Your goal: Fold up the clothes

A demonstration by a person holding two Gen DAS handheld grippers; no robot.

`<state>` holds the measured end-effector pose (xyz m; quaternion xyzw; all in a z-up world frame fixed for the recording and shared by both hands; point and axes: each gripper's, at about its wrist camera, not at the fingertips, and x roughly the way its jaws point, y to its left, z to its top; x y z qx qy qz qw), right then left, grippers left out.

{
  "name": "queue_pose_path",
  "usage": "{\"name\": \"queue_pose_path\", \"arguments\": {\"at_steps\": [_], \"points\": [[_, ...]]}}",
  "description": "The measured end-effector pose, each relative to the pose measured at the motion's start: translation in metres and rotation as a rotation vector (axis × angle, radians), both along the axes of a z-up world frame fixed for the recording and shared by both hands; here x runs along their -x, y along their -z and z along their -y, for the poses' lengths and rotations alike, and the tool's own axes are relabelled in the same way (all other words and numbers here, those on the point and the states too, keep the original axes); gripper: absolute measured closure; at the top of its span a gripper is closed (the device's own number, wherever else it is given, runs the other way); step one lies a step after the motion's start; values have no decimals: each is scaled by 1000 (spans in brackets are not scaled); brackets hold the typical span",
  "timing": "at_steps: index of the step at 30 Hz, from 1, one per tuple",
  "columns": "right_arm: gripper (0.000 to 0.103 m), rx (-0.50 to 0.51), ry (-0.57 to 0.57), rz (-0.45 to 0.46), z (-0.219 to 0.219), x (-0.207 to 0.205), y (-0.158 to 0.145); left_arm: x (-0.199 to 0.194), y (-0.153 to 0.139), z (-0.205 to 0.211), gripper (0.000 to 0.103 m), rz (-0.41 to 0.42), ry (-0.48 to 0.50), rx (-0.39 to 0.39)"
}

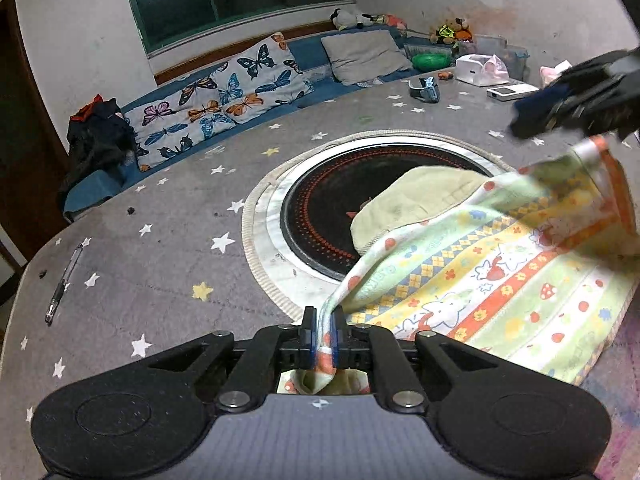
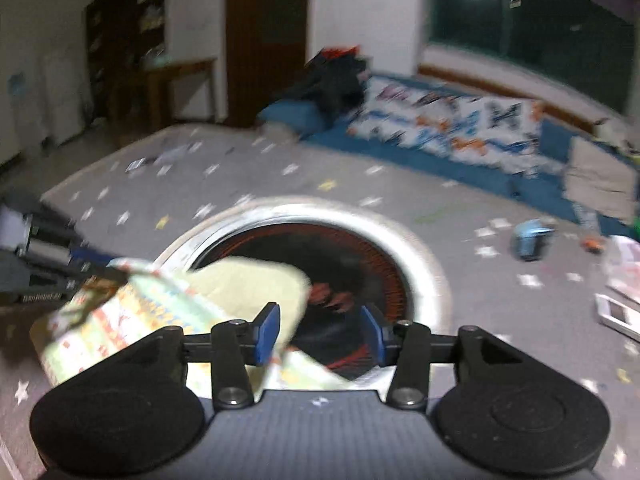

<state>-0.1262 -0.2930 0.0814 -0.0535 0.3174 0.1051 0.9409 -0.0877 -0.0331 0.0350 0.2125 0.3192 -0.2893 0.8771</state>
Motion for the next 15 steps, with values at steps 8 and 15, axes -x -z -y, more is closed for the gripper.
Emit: {"name": "queue_pose_path", "arguments": {"at_steps": [8,15], "points": [[61,-70,9,51,8,54,-2,-7,-5,-7,86,-20,-48,6],[79,-147,80,-104,21,32,51,-16,-5,-24,84,-41,-156,-13]]}}
